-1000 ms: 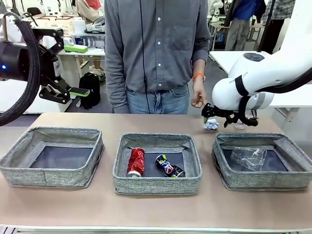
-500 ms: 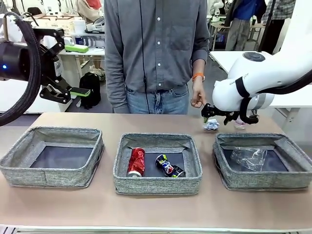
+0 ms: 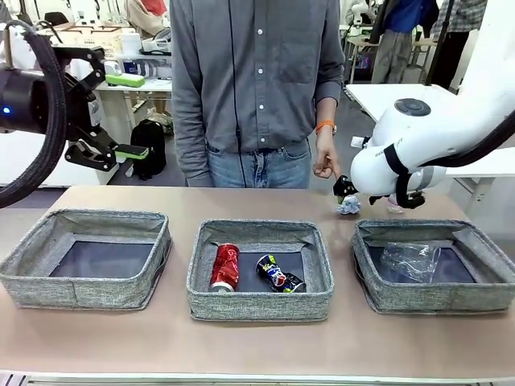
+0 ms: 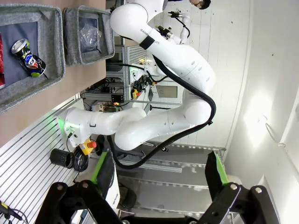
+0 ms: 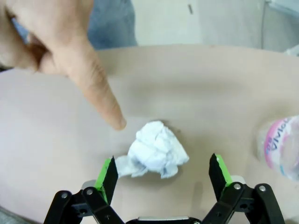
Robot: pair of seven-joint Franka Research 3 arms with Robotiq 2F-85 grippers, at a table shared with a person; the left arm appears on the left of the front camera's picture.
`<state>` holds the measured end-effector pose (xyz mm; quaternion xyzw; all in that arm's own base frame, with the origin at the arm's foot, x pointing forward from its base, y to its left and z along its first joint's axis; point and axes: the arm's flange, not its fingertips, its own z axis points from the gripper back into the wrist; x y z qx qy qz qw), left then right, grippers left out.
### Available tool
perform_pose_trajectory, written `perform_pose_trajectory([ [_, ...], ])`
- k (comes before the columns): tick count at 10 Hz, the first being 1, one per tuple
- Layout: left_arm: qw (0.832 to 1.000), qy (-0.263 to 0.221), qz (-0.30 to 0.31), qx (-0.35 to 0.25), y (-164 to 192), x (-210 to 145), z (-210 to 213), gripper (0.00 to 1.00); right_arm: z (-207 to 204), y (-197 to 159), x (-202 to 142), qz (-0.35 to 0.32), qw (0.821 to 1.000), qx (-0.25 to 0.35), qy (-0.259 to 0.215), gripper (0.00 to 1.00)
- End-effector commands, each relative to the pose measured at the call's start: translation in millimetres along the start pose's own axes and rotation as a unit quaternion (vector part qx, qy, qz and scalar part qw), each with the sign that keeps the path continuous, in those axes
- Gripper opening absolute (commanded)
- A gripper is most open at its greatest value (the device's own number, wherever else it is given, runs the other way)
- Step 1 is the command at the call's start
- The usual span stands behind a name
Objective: Sort the waste into the appropriate baskets.
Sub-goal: Pick up the waste item pointed out by the person.
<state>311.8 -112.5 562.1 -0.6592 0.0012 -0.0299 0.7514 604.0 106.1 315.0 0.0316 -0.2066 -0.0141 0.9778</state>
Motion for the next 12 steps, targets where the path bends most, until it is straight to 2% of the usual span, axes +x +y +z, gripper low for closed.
perform_pose_trajectory([
  [1, 1.000, 0.001, -0.001, -0.011, -2.5, -1.2, -1.2, 1.00, -14.6, 6.8, 8.9, 0.004, 1.000, -0.013, -0.023, 1.00],
  [4, 1.000, 0.001, -0.001, -0.011, -2.5, -1.2, -1.2, 1.00, -18.4, 5.8, 8.1, 0.013, 1.000, -0.014, -0.018, 1.00],
  [6, 1.000, 0.001, -0.001, -0.011, -2.5, -1.2, -1.2, 1.00, -20.0, 6.9, 6.5, 0.020, 1.000, -0.019, -0.008, 0.66],
  [7, 1.000, 0.001, -0.001, -0.011, -2.5, -1.2, -1.2, 1.00, -18.8, 7.7, 6.4, 0.026, 0.999, -0.026, -0.003, 0.32],
  [8, 1.000, 0.001, -0.001, -0.011, -2.5, -1.2, -1.2, 1.00, -18.4, 7.7, 6.2, 0.029, 0.999, -0.028, -0.001, 0.10],
  [9, 1.000, 0.001, -0.001, -0.011, -2.5, -1.2, -1.2, 1.00, -17.6, 8.0, 6.4, 0.028, 0.999, -0.031, 0.001, 0.00],
  [12, 1.000, 0.001, -0.001, -0.011, -2.5, -1.2, -1.2, 1.00, -15.9, 9.6, 5.7, 0.031, 0.999, -0.031, 0.003, 0.00],
])
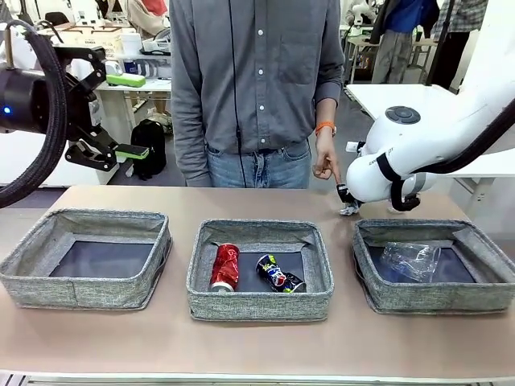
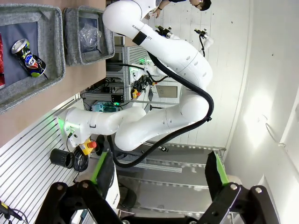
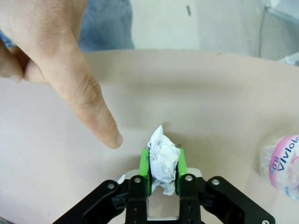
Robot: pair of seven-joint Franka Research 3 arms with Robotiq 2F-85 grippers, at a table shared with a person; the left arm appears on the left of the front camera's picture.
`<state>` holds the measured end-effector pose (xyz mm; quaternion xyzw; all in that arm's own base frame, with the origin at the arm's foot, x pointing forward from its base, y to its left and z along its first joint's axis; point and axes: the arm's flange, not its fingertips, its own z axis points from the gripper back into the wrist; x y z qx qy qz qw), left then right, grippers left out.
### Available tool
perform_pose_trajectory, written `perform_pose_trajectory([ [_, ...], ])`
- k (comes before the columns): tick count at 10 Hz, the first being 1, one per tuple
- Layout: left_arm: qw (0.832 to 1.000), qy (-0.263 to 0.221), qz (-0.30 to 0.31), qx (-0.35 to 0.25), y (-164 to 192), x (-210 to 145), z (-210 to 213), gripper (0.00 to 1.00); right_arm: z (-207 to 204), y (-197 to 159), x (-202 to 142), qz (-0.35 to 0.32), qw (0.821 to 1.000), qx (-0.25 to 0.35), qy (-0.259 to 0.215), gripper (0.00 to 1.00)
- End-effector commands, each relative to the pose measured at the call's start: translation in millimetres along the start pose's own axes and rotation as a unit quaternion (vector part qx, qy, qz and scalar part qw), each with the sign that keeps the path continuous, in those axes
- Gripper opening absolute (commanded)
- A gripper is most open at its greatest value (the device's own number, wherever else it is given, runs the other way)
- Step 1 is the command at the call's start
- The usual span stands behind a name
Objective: Sort the waste into the appropriate baskets.
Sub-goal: Pick up the waste item pointed out by the person.
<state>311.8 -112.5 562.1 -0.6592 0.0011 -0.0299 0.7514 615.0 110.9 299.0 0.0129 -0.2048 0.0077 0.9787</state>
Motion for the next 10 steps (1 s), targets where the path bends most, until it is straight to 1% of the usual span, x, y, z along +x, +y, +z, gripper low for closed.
perform_pose_trajectory([
  [1, 1.000, 0.001, -0.001, -0.011, -2.5, -1.2, -1.2, 1.00, 4.7, 5.9, 2.9, 0.008, 1.000, -0.018, 0.001, 0.00],
  [4, 1.000, 0.001, -0.001, -0.011, -2.5, -1.2, -1.2, 1.00, 8.1, 6.5, 1.9, 0.007, 1.000, -0.014, 0.008, 0.00],
  [5, 1.000, 0.001, -0.001, -0.011, -2.5, -1.2, -1.2, 1.00, 18.3, 6.5, 2.5, 0.008, 1.000, -0.013, 0.012, 0.00],
  [6, 1.000, 0.001, -0.001, -0.011, -2.5, -1.2, -1.2, 1.00, 46.2, 6.4, 7.8, 0.003, 1.000, 0.000, 0.010, 0.00],
  [7, 1.000, 0.001, -0.001, -0.011, -2.5, -1.2, -1.2, 1.00, 74.0, 7.5, 12.6, 0.010, 0.999, -0.009, 0.037, 0.00],
  [9, 1.000, 0.001, -0.001, -0.011, -2.5, -1.2, -1.2, 1.00, 151.9, 22.0, 21.0, 0.025, 0.995, -0.042, 0.084, 0.00],
  [10, 1.000, 0.001, -0.001, -0.011, -2.5, -1.2, -1.2, 1.00, 196.3, 34.3, 20.5, 0.044, 0.991, -0.064, 0.107, 0.00],
])
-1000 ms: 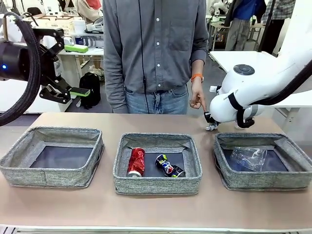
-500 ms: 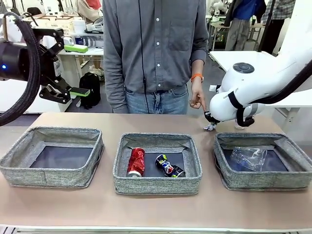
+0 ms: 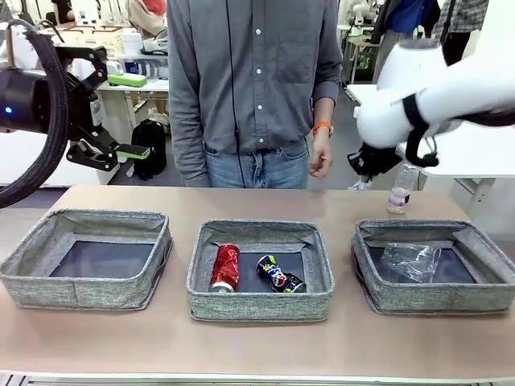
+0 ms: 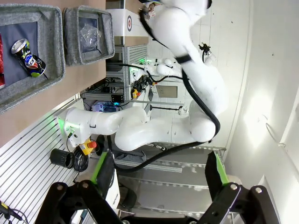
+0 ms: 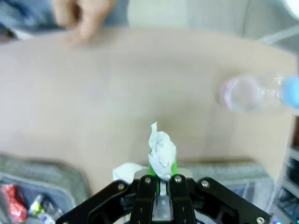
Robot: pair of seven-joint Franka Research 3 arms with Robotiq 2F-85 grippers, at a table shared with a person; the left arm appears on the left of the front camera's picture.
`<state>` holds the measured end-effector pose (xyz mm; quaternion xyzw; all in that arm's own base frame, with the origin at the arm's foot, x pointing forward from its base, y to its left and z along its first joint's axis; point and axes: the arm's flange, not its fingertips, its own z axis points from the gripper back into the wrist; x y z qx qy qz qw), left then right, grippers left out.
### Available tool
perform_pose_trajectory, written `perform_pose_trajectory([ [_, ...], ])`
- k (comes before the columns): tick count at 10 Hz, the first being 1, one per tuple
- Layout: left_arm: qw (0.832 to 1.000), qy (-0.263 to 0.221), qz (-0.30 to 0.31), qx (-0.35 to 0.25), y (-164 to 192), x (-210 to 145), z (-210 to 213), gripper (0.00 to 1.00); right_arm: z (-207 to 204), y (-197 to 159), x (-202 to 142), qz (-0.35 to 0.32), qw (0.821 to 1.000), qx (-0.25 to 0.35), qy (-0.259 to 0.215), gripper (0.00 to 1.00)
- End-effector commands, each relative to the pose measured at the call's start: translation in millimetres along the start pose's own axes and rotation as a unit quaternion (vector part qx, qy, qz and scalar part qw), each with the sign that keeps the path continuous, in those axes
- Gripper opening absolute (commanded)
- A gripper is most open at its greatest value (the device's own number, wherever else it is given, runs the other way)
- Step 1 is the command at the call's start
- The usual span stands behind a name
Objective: Sort the waste into the appropriate baskets.
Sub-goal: Pick up the waste item pointed out by the person.
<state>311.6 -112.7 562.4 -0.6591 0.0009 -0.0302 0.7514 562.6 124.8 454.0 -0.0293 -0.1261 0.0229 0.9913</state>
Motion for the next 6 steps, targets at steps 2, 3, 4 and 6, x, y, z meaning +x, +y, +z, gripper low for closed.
perform_pose_trajectory([
  [2, 1.000, 0.001, 0.000, -0.011, -2.2, -1.0, -1.1, 1.00, 112.0, 37.7, -14.6, 0.042, 0.998, -0.027, 0.029, 0.00],
  [3, 1.000, 0.001, 0.000, -0.011, -2.2, -1.0, -1.1, 1.00, 147.2, 47.5, -25.1, 0.037, 0.998, -0.034, 0.035, 0.00],
  [4, 1.000, 0.001, 0.000, -0.011, -2.2, -1.0, -1.1, 1.00, 177.6, 53.5, -33.0, 0.009, 0.997, -0.056, 0.045, 0.00],
  [6, 1.000, 0.001, 0.000, -0.011, -2.2, -1.0, -1.1, 1.00, 212.6, 52.5, -42.3, 0.008, 0.999, -0.013, 0.036, 0.00],
])
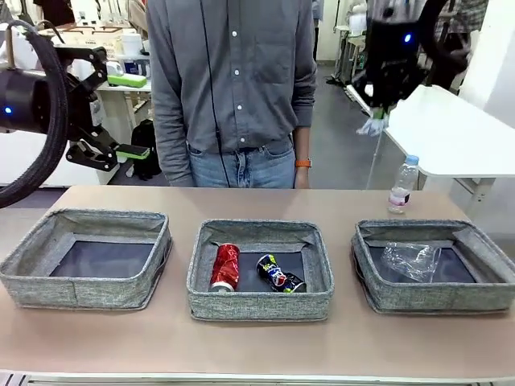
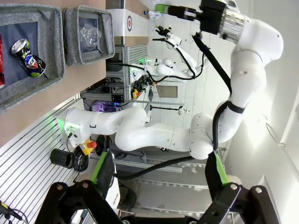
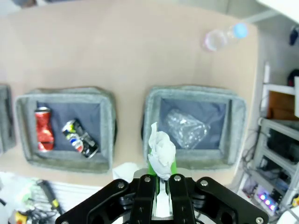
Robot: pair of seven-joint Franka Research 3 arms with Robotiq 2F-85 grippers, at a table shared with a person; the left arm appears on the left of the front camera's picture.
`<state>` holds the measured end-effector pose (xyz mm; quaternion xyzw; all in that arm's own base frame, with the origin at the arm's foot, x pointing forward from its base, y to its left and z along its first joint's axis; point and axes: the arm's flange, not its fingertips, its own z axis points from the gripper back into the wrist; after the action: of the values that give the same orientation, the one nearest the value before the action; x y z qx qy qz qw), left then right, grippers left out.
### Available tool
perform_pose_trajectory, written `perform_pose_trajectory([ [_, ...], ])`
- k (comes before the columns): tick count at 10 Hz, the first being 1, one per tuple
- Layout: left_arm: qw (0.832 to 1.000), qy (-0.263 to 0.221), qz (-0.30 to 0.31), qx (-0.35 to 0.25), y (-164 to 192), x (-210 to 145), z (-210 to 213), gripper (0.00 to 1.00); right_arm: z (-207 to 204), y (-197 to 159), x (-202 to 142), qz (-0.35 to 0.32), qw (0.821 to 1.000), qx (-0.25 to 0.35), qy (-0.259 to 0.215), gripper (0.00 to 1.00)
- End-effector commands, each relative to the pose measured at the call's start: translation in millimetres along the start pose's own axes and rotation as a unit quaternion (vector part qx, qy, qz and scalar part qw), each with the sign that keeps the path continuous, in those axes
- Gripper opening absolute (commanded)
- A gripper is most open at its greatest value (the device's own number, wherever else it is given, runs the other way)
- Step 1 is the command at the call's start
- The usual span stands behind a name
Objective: Sort the waste into the appropriate baskets.
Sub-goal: Pick up the waste item pointed out by the person.
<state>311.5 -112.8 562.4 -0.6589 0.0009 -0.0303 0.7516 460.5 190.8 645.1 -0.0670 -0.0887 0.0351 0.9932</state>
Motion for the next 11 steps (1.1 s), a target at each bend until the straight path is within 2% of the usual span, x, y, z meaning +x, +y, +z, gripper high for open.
perform_pose_trajectory([
  [1, 1.000, 0.001, 0.000, -0.011, -2.2, -0.9, -0.9, 1.00, -19.3, 1.3, 2.6, 0.005, 1.000, -0.006, 0.003, 0.00],
  [4, 1.000, 0.001, 0.000, -0.011, -2.2, -0.9, -0.9, 1.00, -19.3, 1.3, 2.6, 0.005, 1.000, -0.006, 0.003, 0.00],
  [5, 1.000, 0.001, 0.000, -0.011, -2.2, -0.9, -0.9, 1.00, -12.8, 2.0, 3.4, 0.003, 1.000, -0.004, 0.010, 0.07],
  [6, 1.000, 0.001, 0.000, -0.011, -2.2, -0.9, -0.9, 1.00, -9.6, 24.3, 10.5, -0.021, 1.000, 0.005, -0.002, 0.07],
  [7, 1.000, 0.001, 0.000, -0.011, -2.2, -0.9, -0.9, 1.00, 18.5, 64.2, 21.3, -0.043, 0.999, 0.029, -0.001, 0.07],
  [8, 1.000, 0.001, 0.000, -0.011, -2.2, -0.9, -0.9, 1.00, 40.8, 98.5, 29.2, -0.075, 0.997, 0.023, 0.017, 0.07],
  [9, 1.000, 0.001, 0.000, -0.011, -2.2, -0.9, -0.9, 1.00, 60.3, 133.5, 32.9, -0.098, 0.994, 0.007, 0.056, 0.07],
  [10, 1.000, 0.001, 0.000, -0.011, -2.2, -0.9, -0.9, 1.00, 75.0, 164.7, 29.2, -0.104, 0.991, -0.007, 0.084, 0.07],
  [11, 1.000, 0.001, 0.000, -0.011, -2.2, -0.9, -0.9, 1.00, 89.1, 178.2, 23.1, -0.110, 0.991, -0.015, 0.079, 0.07],
])
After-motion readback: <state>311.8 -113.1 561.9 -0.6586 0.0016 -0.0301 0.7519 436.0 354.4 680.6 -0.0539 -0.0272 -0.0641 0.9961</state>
